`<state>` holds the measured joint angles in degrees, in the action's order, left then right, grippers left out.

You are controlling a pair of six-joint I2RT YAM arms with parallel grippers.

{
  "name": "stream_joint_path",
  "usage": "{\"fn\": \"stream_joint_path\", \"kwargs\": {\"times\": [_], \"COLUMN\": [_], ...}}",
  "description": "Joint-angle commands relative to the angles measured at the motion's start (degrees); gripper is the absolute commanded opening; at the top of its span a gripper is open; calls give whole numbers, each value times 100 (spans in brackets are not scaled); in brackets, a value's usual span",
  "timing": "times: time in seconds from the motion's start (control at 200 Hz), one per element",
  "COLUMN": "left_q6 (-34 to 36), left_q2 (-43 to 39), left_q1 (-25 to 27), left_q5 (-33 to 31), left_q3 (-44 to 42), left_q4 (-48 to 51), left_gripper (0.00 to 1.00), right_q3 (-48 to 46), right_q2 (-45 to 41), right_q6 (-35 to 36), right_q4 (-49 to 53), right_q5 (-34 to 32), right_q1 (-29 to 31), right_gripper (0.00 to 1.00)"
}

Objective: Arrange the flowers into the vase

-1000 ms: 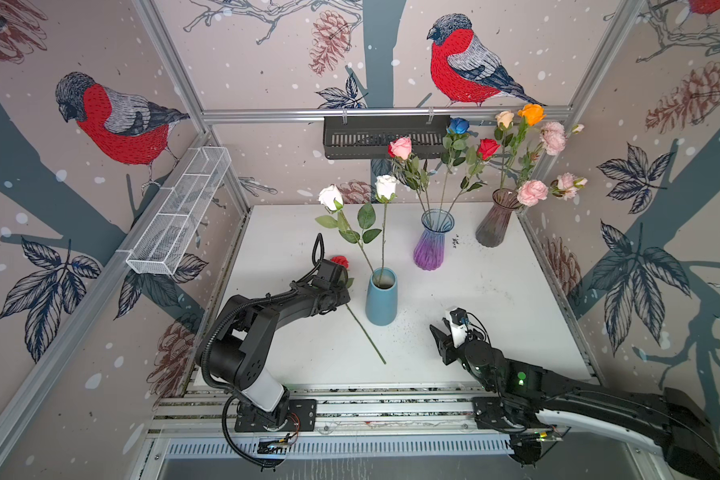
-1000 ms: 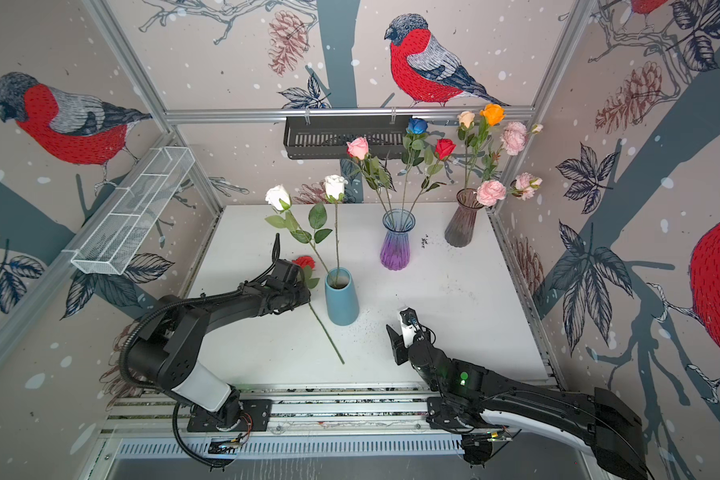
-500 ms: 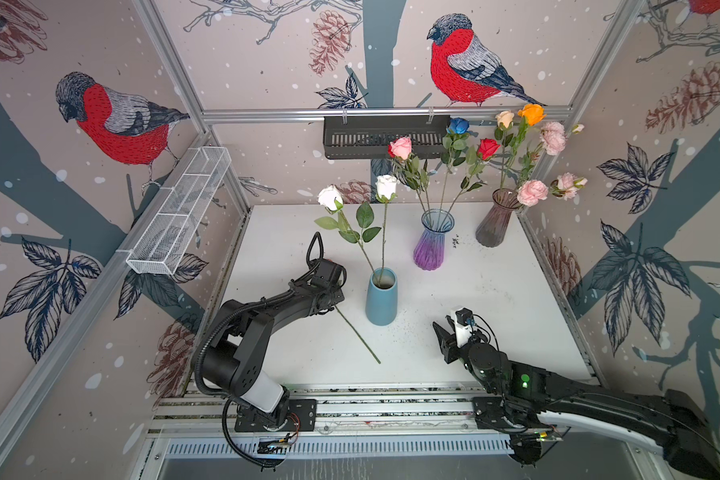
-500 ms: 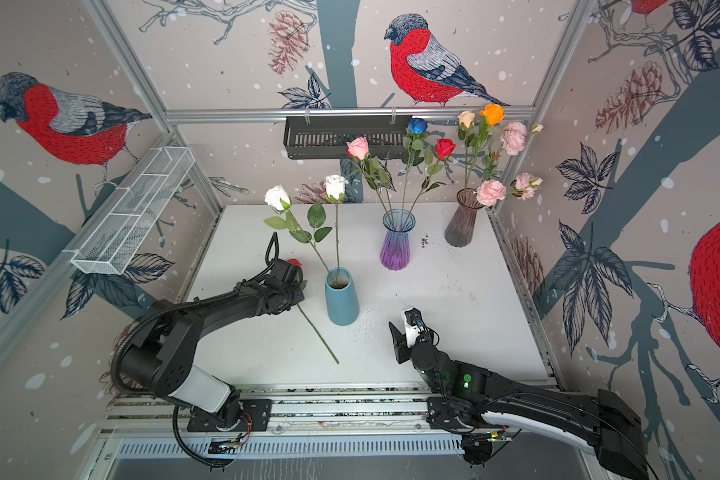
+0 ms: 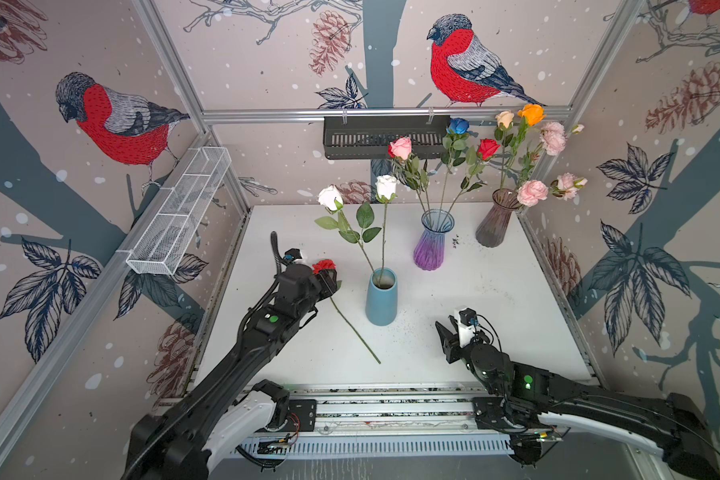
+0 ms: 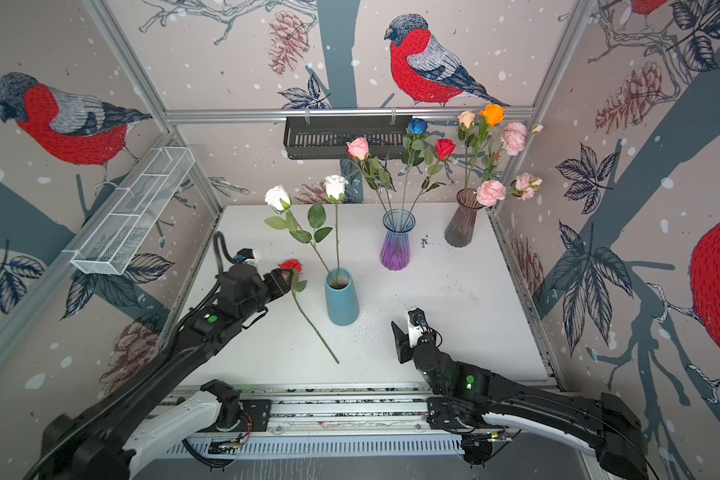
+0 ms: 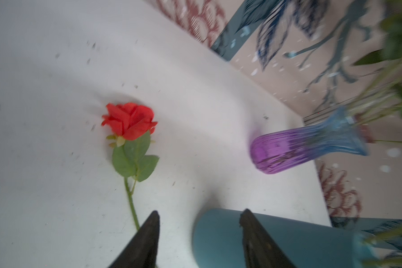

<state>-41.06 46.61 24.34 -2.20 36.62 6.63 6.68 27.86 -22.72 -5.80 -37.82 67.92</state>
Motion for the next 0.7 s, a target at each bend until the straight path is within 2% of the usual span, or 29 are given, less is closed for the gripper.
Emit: {"fn": "stream_joint_path", "kwargs": {"times": [0.0, 0.105, 0.225, 0.34, 0.41, 0.5, 0.625, 0.695], "left_q6": [957, 1447, 1741, 1810, 1800, 1767, 1827, 1825], "left_q2": [-1146, -2086, -2539, -2863, -3129, -3526, -3953, -4030], "left_q1": [-8, -7, -6, -4, -1, 1, -15, -57], "left_q5": [604, 740, 628, 720, 822, 972, 724, 614], "left_q3": [-205, -76, 347, 502, 462, 425, 260, 275], "left_q4": [-259, 107, 1018, 1772, 2024, 2016, 1855, 1894], "left_gripper": [81, 84, 84, 81, 78, 76, 73, 70], "right_q3": [-77, -176, -227, 129, 320, 712, 1739, 2629], "right_q2": [-364, -965, -1591, -1408, -788, 491, 2612, 3863], "right_q6": [-41, 6, -24, -412, -508, -537, -260, -320], "right_q4": [138, 270, 403, 649, 436, 44, -55, 516], "right_q5": [-84, -76, -106, 266, 613, 942, 581, 662], "right_q1": [11, 11, 11, 32, 117, 415, 1309, 1531], "right_gripper": [48, 49, 48, 45, 44, 45, 49, 51]}}
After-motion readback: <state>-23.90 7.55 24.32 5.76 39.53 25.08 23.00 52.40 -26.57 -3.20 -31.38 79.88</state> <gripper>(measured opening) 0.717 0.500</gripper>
